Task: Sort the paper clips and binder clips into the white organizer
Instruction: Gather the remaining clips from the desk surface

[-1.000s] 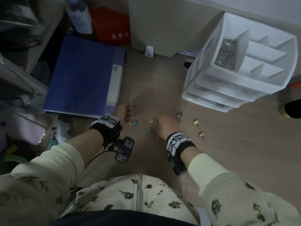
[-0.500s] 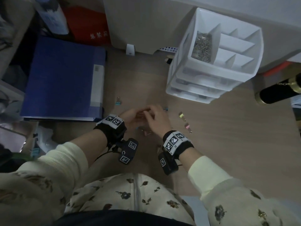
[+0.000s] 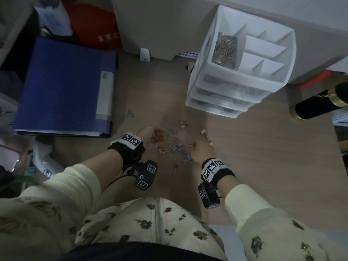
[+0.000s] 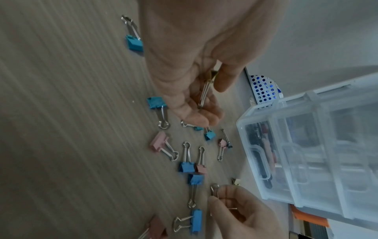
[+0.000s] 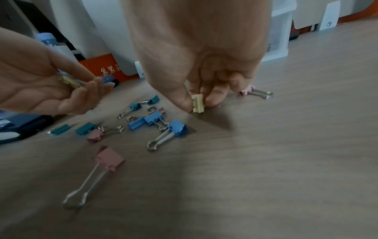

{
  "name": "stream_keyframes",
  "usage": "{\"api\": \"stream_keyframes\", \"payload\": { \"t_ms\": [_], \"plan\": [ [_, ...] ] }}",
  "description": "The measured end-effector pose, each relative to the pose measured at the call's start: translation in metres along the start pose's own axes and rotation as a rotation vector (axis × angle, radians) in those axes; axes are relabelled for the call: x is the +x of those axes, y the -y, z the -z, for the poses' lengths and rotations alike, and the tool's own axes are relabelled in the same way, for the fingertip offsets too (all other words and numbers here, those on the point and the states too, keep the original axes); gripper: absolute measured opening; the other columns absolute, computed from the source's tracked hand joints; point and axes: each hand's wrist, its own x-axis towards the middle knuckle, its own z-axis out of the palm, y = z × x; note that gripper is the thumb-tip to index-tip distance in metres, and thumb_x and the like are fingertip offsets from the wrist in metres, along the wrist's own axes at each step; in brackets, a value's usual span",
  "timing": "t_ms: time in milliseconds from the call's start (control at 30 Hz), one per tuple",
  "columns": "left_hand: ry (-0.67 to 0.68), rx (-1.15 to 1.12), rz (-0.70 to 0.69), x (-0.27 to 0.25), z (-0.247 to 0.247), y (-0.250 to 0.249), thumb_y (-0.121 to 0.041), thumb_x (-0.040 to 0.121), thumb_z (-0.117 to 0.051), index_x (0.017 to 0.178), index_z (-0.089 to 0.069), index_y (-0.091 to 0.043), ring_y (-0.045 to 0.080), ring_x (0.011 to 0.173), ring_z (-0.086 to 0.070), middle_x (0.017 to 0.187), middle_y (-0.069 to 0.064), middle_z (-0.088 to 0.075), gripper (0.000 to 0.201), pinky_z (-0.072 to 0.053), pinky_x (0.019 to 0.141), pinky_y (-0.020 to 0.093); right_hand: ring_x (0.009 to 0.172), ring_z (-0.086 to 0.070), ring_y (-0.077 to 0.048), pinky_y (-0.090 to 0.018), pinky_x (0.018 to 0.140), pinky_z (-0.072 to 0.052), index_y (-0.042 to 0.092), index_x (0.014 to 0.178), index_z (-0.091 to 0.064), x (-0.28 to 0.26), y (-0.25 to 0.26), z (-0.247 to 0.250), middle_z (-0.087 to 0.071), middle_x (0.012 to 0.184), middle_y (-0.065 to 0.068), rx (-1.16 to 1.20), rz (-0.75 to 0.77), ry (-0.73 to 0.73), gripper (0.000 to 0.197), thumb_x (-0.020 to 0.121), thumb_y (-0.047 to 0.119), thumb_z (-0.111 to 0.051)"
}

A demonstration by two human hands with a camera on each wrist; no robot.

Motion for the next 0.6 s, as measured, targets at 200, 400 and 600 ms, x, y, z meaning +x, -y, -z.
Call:
{"api": "stream_keyframes", "payload": {
  "t_ms": [200, 400, 600],
  "plan": [
    [0.024, -0.005, 0.003, 0.001, -0.009, 0.004, -0.01, 0.094, -0.041, 0.082, -0.058, -0.005, 0.018, 0.071, -0.056, 0.081, 0.008, -0.059, 0.021, -0.049, 0.07, 0.028, 0.092, -0.059, -0.021, -0.029, 0.076, -0.045, 0.014, 0.108, -0.062, -0.007, 0.007, 0.021, -0.065, 0.103, -0.004, 0.206, 0.113, -0.092, 0.022, 0.089, 0.018, -0.05],
    [0.11, -0.101, 0.025, -0.004, -0.028, 0.011, -0.019, 0.098, -0.04, 0.095, -0.057, -0.004, 0.022, 0.079, -0.06, 0.091, 0.012, -0.059, 0.023, -0.057, 0.066, 0.031, 0.079, -0.056, 0.003, -0.006, 0.068, -0.043, 0.018, 0.111, -0.06, -0.022, 0.044, 0.046, -0.061, 0.094, 0.012, 0.602, 0.386, -0.022, 0.023, 0.089, 0.023, -0.062],
    [0.092, -0.056, 0.075, -0.002, -0.029, 0.011, -0.022, 0.095, -0.047, 0.074, -0.053, -0.009, 0.013, 0.044, -0.056, 0.055, 0.004, -0.058, 0.026, -0.047, 0.044, 0.018, 0.091, -0.058, -0.009, -0.022, 0.077, -0.044, 0.019, 0.11, -0.06, -0.003, 0.015, 0.048, -0.062, 0.1, 0.007, 0.648, 0.219, -0.217, 0.019, 0.093, 0.021, -0.053]
  ]
}}
